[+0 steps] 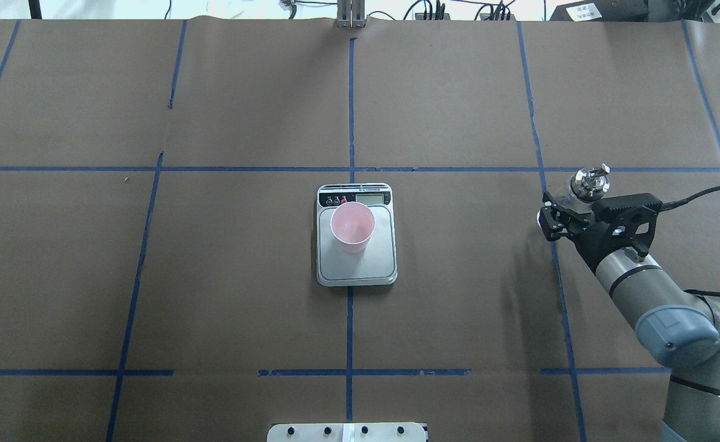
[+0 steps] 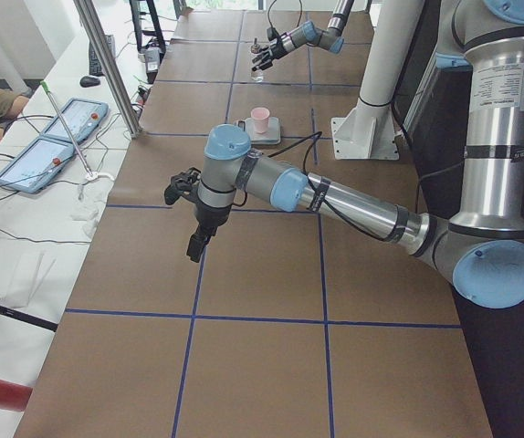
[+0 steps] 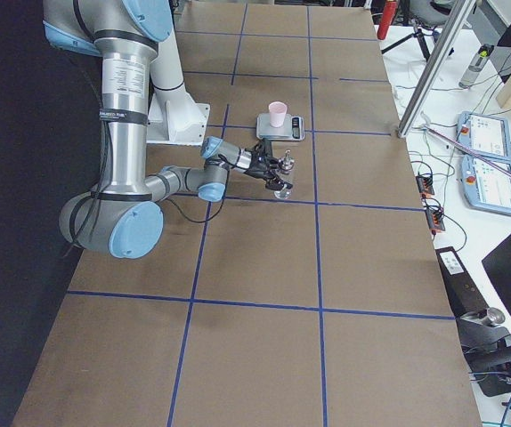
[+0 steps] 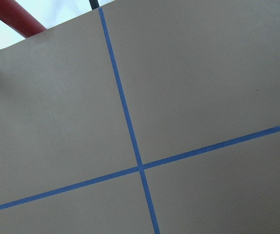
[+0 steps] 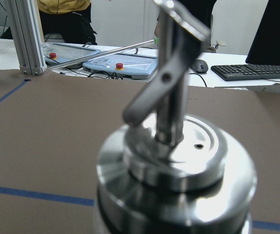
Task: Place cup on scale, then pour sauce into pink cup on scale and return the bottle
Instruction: 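Lift the bottle and carry it toward the pink cup on the scale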
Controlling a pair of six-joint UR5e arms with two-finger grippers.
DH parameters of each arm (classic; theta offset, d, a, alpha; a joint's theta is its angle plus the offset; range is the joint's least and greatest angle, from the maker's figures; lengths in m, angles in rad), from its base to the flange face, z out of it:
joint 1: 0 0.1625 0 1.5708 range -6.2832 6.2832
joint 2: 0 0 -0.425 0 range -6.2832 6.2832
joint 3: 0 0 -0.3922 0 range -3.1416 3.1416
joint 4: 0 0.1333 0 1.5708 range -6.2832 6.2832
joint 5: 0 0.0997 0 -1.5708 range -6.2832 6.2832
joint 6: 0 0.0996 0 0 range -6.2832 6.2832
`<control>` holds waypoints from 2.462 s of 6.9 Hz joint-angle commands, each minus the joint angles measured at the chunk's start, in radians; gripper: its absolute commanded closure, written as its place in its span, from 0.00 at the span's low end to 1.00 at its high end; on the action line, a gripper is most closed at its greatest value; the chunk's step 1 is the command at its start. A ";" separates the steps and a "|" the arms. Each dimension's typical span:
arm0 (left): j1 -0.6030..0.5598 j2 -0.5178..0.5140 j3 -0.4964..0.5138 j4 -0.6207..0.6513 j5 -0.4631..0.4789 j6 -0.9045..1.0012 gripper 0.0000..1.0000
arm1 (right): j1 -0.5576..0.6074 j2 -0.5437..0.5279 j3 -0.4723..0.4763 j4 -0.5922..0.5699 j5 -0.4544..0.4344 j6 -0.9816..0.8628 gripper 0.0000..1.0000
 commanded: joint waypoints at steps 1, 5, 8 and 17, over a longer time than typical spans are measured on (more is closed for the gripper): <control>0.000 0.005 -0.008 0.002 0.000 0.000 0.00 | 0.035 0.004 0.122 -0.125 0.015 -0.029 1.00; 0.000 0.015 0.053 -0.012 -0.006 0.006 0.00 | 0.041 0.206 0.189 -0.396 -0.050 -0.156 1.00; -0.002 0.037 0.155 -0.013 -0.099 0.060 0.00 | 0.030 0.331 0.181 -0.544 -0.123 -0.345 1.00; -0.014 0.037 0.233 0.002 -0.119 0.193 0.00 | -0.157 0.491 0.002 -0.757 -0.499 -0.572 1.00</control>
